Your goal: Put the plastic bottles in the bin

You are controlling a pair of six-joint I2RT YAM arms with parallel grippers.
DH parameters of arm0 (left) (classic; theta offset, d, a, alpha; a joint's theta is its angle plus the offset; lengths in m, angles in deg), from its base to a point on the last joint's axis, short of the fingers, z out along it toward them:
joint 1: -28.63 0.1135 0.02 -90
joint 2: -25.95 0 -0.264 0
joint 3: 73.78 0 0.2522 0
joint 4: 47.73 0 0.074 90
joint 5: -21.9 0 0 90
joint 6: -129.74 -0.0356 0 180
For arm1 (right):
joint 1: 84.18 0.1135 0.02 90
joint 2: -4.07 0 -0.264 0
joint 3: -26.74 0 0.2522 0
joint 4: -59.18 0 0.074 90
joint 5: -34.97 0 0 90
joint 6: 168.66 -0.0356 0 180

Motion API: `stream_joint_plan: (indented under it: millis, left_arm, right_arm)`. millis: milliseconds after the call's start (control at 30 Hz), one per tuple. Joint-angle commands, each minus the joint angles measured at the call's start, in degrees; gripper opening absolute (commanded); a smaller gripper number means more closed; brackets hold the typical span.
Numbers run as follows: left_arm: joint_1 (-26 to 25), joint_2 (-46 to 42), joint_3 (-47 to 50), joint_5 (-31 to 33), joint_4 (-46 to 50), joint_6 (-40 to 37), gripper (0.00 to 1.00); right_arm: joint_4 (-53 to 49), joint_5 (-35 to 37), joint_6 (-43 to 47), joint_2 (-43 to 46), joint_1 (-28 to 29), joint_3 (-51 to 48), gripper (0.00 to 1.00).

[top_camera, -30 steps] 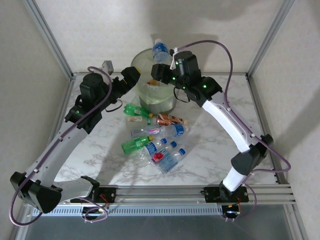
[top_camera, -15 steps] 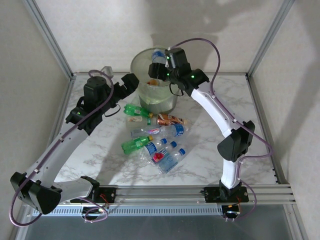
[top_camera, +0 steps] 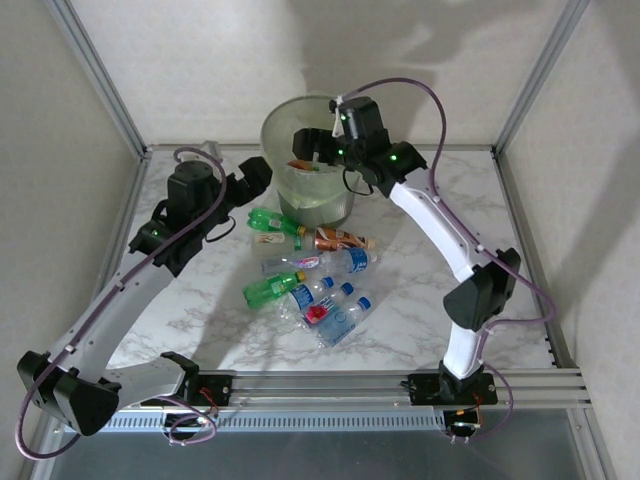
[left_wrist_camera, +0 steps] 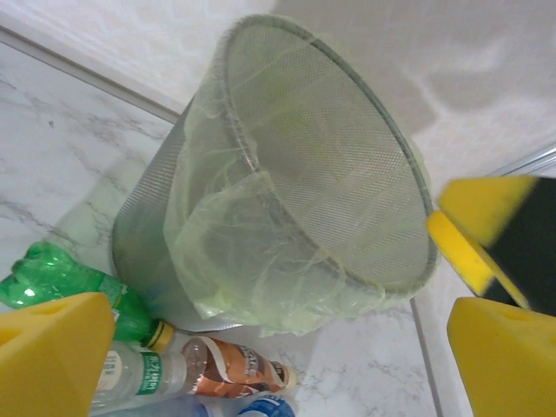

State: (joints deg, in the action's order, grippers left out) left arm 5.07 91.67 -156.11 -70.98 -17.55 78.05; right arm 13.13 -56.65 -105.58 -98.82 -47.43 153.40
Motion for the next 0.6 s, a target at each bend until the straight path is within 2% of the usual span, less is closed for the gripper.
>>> stream_joint_plan:
  millis: [0, 133, 267, 333, 433, 567]
  left_arm:
    - [-0.4, -1.7, 0.7, 2.5, 2.2, -2.6, 0.96]
    - [-0.5, -2.8, 3.0, 3.1, 2.9, -2.3, 0.95]
    - [-0.8, -4.9, 6.8, 6.6, 3.7, -2.2, 0.91]
    - [-1.6, -5.8, 8.5, 9.4, 4.1, -3.1, 0.90]
    - [-4.3, -6.5, 10.7, 12.7, 4.2, -4.4, 0.89]
    - [-11.0, -5.3, 12.8, 14.4, 3.8, -5.5, 0.89]
  right_arm:
    - [5.0, -2.2, 1.4, 7.8, -0.5, -4.0, 0.90]
    - [8.3, -3.2, 1.0, 15.7, -0.5, -13.3, 0.90]
    - [14.2, -6.4, 0.5, 25.8, -0.4, -26.4, 0.91]
    - [15.6, -5.8, -0.4, 30.4, -0.5, -32.0, 0.92]
    - [15.5, -4.6, -2.3, 35.9, -0.8, -39.3, 0.93]
    - [14.8, -3.3, -6.3, 41.0, -1.2, -47.4, 0.93]
